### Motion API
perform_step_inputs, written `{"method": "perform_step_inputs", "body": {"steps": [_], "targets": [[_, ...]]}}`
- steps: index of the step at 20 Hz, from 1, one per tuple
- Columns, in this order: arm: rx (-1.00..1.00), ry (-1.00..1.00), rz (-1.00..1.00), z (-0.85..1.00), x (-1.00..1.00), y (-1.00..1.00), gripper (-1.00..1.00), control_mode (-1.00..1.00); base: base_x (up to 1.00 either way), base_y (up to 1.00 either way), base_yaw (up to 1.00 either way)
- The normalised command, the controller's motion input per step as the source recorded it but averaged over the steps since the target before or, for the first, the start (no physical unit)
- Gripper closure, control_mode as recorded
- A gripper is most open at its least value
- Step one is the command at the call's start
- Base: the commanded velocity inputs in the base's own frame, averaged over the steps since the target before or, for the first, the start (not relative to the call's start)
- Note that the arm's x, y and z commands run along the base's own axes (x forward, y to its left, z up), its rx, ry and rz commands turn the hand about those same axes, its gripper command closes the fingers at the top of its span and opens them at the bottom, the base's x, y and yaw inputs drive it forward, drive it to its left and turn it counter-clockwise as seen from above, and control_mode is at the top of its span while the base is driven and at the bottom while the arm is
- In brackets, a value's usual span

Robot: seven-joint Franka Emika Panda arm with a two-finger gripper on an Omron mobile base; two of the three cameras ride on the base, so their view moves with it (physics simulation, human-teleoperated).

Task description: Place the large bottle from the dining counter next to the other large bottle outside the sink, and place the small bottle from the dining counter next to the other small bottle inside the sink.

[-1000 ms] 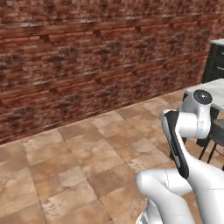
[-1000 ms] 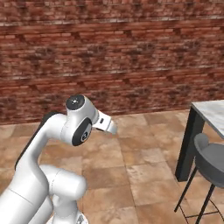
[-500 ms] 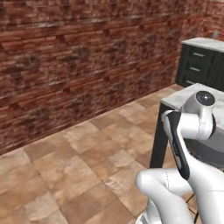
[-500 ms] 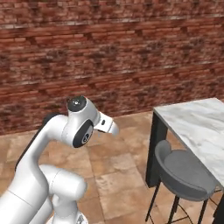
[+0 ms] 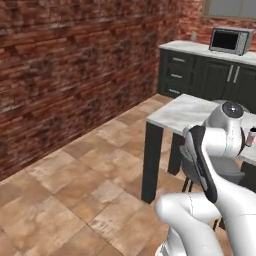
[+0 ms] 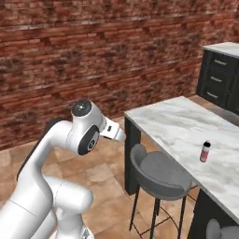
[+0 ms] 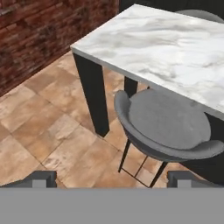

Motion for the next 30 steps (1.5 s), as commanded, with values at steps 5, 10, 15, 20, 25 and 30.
{"method": "perform_step_inputs", "body": {"steps": [5,10,15,20,25,30], "targets": [[0.0,0.0,0.0,0.0,0.0,0.0,-1.0,1.0,0.02,-0.18,-0.47],[0.0,0.0,0.0,0.0,0.0,0.0,-1.0,1.0,0.1,-0.19,-0.46],[0.0,0.0,0.0,0.0,0.0,0.0,-1.0,1.0,0.17,-0.15,-0.43],[0.0,0.0,0.0,0.0,0.0,0.0,-1.0,1.0,0.26,-0.12,-0.41],[0.0,0.0,0.0,0.0,0.0,0.0,-1.0,1.0,0.44,-0.04,-0.3],[0.0,0.0,0.0,0.0,0.0,0.0,-1.0,1.0,0.52,0.0,-0.13]]}}
